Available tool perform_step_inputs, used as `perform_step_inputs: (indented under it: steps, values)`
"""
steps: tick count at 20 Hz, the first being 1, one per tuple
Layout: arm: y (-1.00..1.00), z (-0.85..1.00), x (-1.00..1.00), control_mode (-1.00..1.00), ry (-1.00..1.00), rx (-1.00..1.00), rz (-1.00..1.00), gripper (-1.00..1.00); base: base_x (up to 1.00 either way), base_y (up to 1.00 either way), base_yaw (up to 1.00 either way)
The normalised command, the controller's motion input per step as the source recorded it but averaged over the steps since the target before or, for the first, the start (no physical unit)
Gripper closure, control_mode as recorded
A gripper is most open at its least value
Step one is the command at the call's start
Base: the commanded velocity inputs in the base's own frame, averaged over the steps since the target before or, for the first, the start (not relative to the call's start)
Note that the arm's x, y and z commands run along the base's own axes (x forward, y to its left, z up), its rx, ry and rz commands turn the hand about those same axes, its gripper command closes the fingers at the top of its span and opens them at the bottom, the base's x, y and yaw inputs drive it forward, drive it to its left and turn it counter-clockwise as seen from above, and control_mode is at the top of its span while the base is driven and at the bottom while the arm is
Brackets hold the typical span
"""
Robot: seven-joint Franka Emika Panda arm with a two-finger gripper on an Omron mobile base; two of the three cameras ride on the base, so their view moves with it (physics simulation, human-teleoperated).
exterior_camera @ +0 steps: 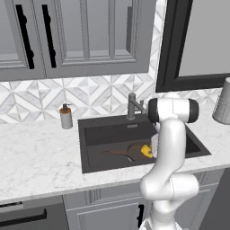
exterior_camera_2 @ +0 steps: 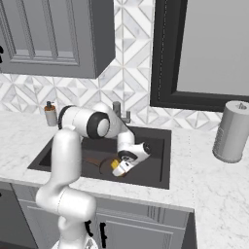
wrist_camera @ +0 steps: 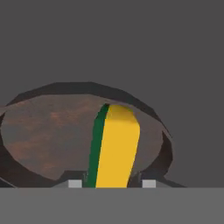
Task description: Pick the pan and sponge and place them into the sink. Then turn on the water.
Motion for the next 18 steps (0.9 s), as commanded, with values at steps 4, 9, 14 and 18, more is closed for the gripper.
perform_step_inputs:
  steps: [4, 9, 14, 18]
  values:
    - [-0.2, -0.07, 0.07, -1.0, -0.07, 0.08, 0.0, -1.0, 0.0, 0.0, 0.0]
    - [-0.25, 0.07, 0.0, -1.0, -0.17, 0.11, 0.0, -1.0, 0.0, 0.0, 0.0]
    - [-0.11, 0.8, -0.05, -1.0, -0.18, 0.11, 0.0, -1.0, 0.0, 0.0, 0.0]
    - [0.0, 1.0, -0.18, -1.0, -0.15, 0.03, 0.0, -1.0, 0.0, 0.0, 0.0]
